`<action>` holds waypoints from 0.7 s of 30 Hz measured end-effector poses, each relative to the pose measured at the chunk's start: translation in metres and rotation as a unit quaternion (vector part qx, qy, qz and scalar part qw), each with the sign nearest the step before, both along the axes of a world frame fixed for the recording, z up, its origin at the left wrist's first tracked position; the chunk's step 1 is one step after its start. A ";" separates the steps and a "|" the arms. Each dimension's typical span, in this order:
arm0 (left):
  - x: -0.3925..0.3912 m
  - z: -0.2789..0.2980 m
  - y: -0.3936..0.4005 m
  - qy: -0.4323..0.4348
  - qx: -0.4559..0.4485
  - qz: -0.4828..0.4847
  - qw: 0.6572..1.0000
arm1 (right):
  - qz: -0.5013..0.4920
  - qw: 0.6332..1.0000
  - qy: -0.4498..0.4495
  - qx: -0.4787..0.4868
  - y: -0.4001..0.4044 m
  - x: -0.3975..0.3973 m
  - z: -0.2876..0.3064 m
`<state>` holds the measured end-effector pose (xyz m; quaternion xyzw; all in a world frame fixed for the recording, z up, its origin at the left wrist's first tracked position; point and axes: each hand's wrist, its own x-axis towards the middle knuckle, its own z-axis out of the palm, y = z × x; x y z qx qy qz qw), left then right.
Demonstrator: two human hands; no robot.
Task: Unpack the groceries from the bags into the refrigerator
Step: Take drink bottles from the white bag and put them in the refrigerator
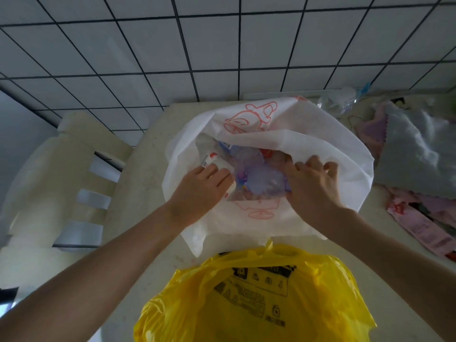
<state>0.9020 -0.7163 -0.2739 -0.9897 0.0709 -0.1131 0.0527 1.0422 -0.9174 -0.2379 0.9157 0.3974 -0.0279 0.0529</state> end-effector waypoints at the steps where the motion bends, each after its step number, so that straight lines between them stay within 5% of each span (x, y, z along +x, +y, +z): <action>1: -0.003 0.006 -0.004 -0.012 -0.018 0.015 1.000 | 0.011 0.999 0.015 0.034 0.000 0.001 0.008; 5: -0.009 0.027 -0.012 -0.052 -0.182 0.115 0.975 | 0.017 0.980 0.149 0.134 0.002 0.002 0.018; 12: 0.007 0.032 -0.015 -0.010 -0.435 0.157 0.886 | -0.029 0.954 0.209 0.212 0.000 0.006 0.001; 21: 0.033 -0.003 -0.021 0.002 -0.493 0.184 0.850 | -0.027 0.918 0.290 0.268 -0.021 -0.015 -0.030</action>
